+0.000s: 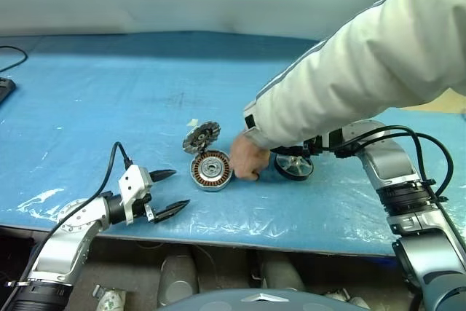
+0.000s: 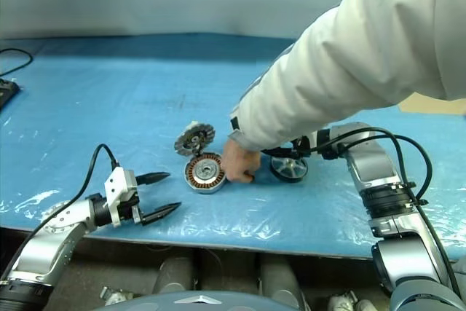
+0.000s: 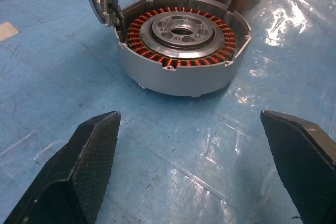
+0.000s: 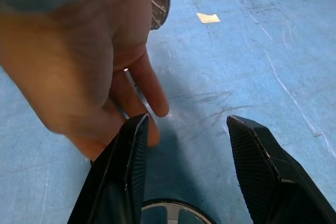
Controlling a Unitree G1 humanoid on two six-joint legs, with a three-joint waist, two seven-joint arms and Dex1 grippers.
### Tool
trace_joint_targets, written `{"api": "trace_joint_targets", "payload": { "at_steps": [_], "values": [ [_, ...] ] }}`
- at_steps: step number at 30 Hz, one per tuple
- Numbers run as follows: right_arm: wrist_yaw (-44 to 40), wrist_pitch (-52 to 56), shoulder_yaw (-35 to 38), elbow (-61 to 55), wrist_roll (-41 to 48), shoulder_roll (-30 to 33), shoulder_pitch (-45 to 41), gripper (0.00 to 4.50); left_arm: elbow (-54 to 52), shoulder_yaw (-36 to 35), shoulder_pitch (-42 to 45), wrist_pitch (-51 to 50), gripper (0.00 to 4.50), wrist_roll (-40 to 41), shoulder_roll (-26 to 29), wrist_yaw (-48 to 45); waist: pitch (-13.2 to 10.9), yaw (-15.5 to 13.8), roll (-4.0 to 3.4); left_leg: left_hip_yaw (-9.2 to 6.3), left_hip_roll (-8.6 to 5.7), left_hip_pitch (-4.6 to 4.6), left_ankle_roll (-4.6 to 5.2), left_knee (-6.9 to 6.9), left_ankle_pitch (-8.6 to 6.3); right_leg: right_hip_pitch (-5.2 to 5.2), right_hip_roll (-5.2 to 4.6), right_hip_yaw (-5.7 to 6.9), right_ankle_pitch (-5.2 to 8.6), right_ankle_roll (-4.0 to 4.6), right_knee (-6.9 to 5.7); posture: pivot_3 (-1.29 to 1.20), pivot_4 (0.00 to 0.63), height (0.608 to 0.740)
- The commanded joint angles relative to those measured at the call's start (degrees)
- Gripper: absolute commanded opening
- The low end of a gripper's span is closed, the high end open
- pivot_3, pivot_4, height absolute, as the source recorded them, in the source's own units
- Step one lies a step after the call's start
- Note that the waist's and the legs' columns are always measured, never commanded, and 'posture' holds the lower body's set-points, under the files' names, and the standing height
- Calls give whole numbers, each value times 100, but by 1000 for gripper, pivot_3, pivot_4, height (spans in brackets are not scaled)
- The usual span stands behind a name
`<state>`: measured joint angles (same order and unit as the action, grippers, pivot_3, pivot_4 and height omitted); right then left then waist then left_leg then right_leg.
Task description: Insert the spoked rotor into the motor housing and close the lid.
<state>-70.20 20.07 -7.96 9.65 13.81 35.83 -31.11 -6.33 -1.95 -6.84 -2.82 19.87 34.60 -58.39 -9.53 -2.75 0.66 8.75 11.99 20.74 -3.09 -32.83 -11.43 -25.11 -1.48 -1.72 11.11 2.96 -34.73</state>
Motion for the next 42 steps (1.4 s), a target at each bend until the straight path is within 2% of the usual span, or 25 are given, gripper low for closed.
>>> {"api": "trace_joint_targets", "payload": {
  "at_steps": [1, 7, 15, 19, 28, 42],
  "values": [
    [-166, 57, 90, -216, 198, 69, -122, 2456, -71, -14, 27, 103, 4500, 16, -9, 5, 0, -1, 0, 0, 0, 0, 0, 0, 0, 0, 0, 0, 0, 0, 0, 0, 150, 740],
    [-498, 217, -8, -542, 255, 217, -68, 2456, -60, 28, 49, 85, 4500, 15, -26, -6, 0, -5, 0, 0, 0, 0, 0, -1, 0, 0, 0, 0, 0, 0, 0, 0, 150, 740],
    [-1331, -87, -684, -1285, 207, 448, 179, 2456, -194, 103, 58, -54, 4500, 38, -2, 7, 0, 0, 0, 0, 2, -2, 0, 0, 0, 1, 0, 0, 0, 0, -1, 0, 150, 740],
    [-1143, -778, -1034, -850, -263, 200, 55, 2456, -337, 116, 40, -155, 4500, 65, 33, 34, 1, 8, 1, -1, 2, -4, 0, -4, 0, 3, -1, 0, 0, -1, -2, 0, 150, 740],
    [-691, -1276, -1389, -420, -764, -375, -35, 2456, -404, 68, -76, -207, 4500, 53, 61, 77, 0, 25, 1, -1, 1, 0, 0, -2, 0, 1, 0, 0, 0, 0, -1, 0, 150, 740],
    [-583, -1674, -1540, 257, -1317, -345, -48, 2456, -263, 55, -171, -35, 4500, 9, 30, 132, 0, 23, 1, -2, 1, -2, 0, -3, 0, 2, -1, 0, 0, 0, -2, 0, 150, 740]
  ]
}}
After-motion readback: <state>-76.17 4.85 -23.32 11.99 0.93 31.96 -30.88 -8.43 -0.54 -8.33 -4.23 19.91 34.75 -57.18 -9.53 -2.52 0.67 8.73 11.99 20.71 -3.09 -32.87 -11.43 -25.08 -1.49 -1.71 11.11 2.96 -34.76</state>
